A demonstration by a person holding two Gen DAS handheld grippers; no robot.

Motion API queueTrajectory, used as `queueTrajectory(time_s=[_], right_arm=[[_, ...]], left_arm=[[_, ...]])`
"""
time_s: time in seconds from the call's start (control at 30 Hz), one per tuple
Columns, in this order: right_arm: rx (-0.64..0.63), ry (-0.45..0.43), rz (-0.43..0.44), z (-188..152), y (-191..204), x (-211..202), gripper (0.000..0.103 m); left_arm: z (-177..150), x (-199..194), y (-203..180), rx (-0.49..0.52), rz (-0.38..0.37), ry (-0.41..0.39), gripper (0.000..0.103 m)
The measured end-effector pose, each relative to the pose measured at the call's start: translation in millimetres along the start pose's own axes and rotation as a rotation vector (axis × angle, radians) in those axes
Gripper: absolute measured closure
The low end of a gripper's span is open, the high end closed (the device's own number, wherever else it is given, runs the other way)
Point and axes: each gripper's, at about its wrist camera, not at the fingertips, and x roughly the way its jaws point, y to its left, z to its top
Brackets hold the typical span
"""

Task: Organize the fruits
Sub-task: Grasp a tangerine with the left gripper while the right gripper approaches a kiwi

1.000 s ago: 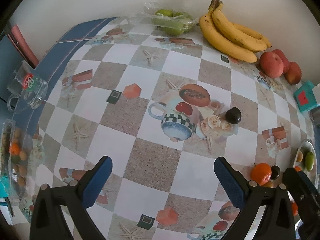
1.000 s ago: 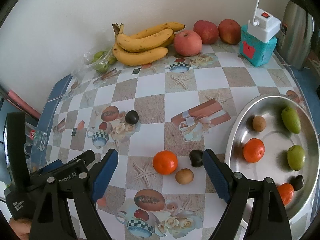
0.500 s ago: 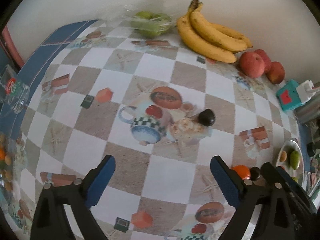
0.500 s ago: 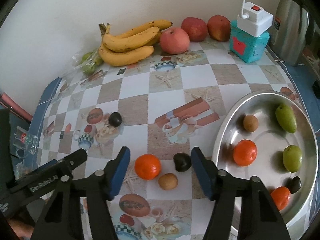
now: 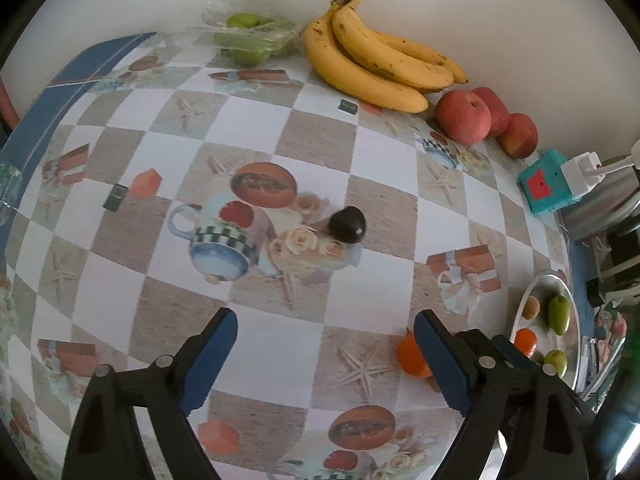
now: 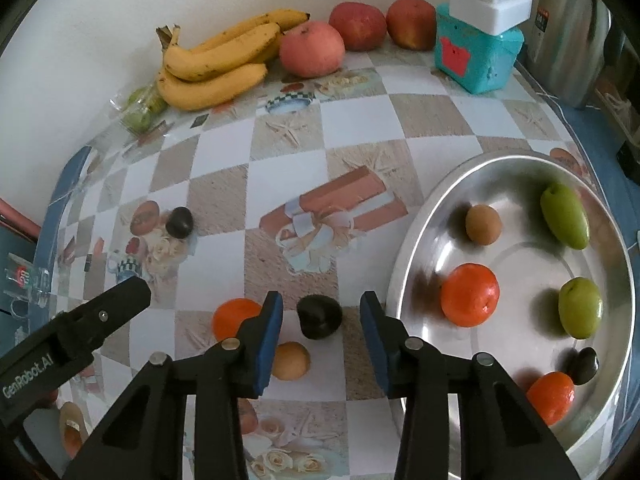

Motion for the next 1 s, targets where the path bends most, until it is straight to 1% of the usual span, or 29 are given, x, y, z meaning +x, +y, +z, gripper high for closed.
queueTrajectory(time_s=[0.07, 0.17, 0.23, 0.3, 0.47, 0.57, 0.6, 0.73, 0.83, 0.9, 1.0], right_arm=[[-0.010, -0.001, -0.007, 0.4, 0.9, 0.5, 0.065], [-0.027, -0.003, -0.025, 0.9, 3.1, 1.0, 0.066], [-0.041, -0.002, -0.046, 1.2, 4.7, 1.2, 0.068], [-0.054, -0.001, -0.062, 1.9, 6.5, 2.7, 0.068], [-0.083, 0.005, -0.085, 1.9, 11.4, 6.0, 0.068], [-0.064, 0.012, -0.083, 1.7, 6.5, 3.5, 0.069], [-0.057, 0.011, -0.076, 1.5, 4.3, 1.2, 0.069], [-0.012, 0.004, -0.025, 3.5, -4.7, -12.1, 0.070], [-0.002, -0.013, -0.038, 5.8, -9.4, -24.6, 0.070], [0.020, -0.019, -0.036, 6.9, -15.9, -31.0, 0.070], [0.053, -0.028, -0.041, 8.2, -25.7, -37.6, 0.070]], left_arm=[[-1.2, 2.3, -1.4, -0.009, -0.017, 0.008, 0.012], [-1.8, 5.1, -2.9, -0.014, -0.018, 0.015, 0.012], [-2.1, 6.0, -4.8, -0.014, -0.022, 0.016, 0.012], [-2.4, 6.6, -7.6, -0.014, -0.031, 0.018, 0.017], [-4.9, 12.7, -14.9, -0.019, -0.064, 0.036, 0.017], [-6.4, 16.5, -17.3, -0.034, -0.088, 0.048, 0.018], [-6.5, 17.0, -18.1, -0.035, -0.092, 0.047, 0.020], [-6.7, 19.0, -21.0, -0.048, -0.110, 0.049, 0.024], [-7.4, 21.7, -21.7, -0.055, -0.113, 0.056, 0.026], [-8.4, 24.7, -23.3, -0.054, -0.117, 0.067, 0.029], [-10.8, 28.1, -31.0, -0.033, -0.121, 0.080, 0.030]])
